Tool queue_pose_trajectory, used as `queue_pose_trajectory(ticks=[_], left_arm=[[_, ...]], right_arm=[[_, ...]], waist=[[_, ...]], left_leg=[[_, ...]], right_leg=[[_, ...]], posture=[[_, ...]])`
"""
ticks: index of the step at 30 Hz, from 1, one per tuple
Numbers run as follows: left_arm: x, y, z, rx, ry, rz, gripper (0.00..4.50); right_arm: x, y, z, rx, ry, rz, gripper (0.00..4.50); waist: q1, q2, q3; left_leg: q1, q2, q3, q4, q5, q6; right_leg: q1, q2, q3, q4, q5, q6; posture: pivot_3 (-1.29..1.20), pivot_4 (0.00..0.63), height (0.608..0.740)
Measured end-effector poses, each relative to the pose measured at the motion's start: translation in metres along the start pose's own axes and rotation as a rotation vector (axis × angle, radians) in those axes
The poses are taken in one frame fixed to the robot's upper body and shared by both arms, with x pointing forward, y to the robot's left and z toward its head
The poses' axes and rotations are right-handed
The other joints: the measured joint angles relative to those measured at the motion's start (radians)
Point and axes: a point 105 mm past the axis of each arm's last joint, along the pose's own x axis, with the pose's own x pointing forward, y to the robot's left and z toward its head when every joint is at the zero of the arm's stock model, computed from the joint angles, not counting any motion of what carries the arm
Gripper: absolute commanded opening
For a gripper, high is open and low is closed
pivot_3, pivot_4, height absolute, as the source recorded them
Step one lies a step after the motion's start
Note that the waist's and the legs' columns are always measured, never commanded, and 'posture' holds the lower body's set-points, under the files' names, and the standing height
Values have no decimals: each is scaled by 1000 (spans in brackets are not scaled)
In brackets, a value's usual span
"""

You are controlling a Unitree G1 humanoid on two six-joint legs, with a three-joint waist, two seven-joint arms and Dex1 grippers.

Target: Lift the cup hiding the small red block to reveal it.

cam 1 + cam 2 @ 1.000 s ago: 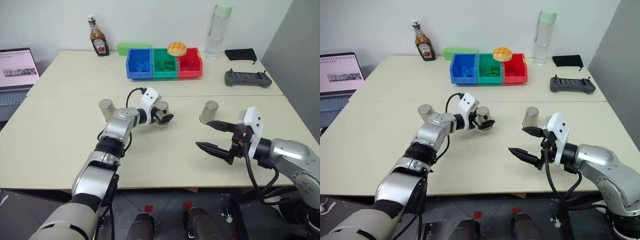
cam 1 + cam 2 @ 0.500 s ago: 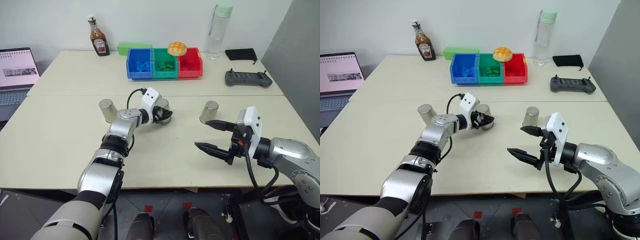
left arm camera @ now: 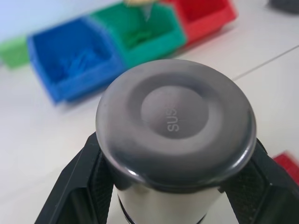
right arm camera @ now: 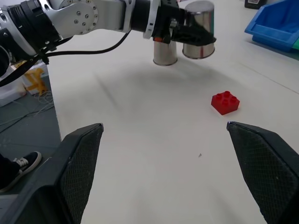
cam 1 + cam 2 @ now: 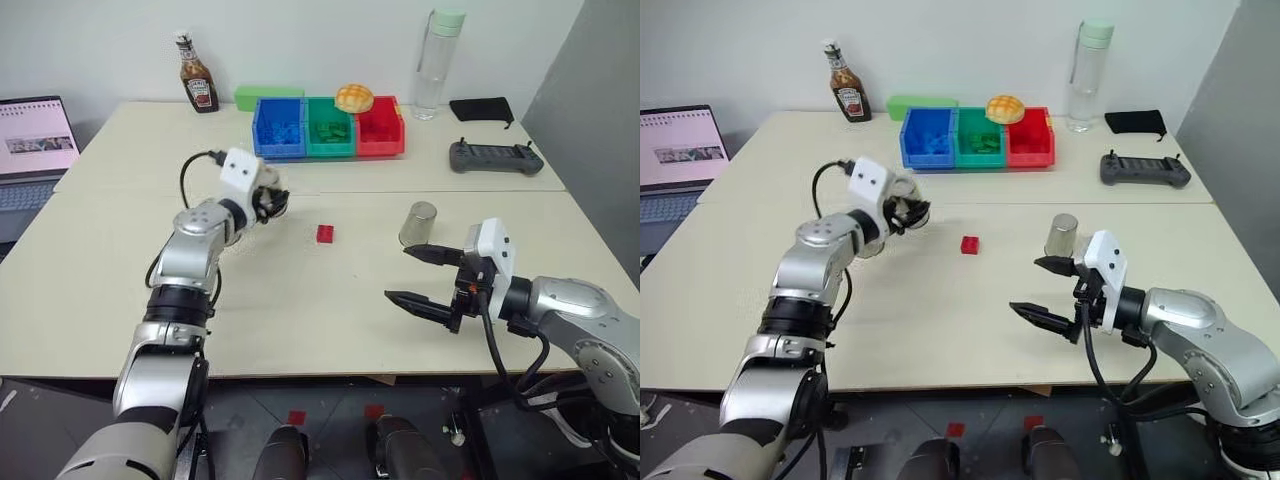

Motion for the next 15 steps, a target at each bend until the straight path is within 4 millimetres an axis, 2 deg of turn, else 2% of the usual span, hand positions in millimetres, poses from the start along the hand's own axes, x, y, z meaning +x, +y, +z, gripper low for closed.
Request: queue_pose_trajectory(ticks=[2,11,13,15], left_arm=[[0,-2,-9,-25,28,0,2777],[3,-3,-22,-61,69,12,2777],[3,-3,-26,-67,84,15,3490],[3,-2,-30,-75,99,17,3875]], right_arm=[[2,-1,4,-14,-11,8,4500],[2,0,4,-14,-11,22,4500],[3,0,4,-13,-10,22,4500],[3,0,4,-12,-10,22,4500]], waist=[[4,0,0],[2,0,0],[0,0,0],[1,0,0]], left_leg=[[0,0,-1,0,0,0],[0,0,-1,0,0,0],[0,0,-1,0,0,0],[0,0,-1,0,0,0]], right_leg=[[0,0,-1,0,0,0],[0,0,-1,0,0,0],[0,0,-1,0,0,0],[0,0,-1,0,0,0]], posture=[[0,150,740],[0,150,740],[0,150,740],[0,150,740]])
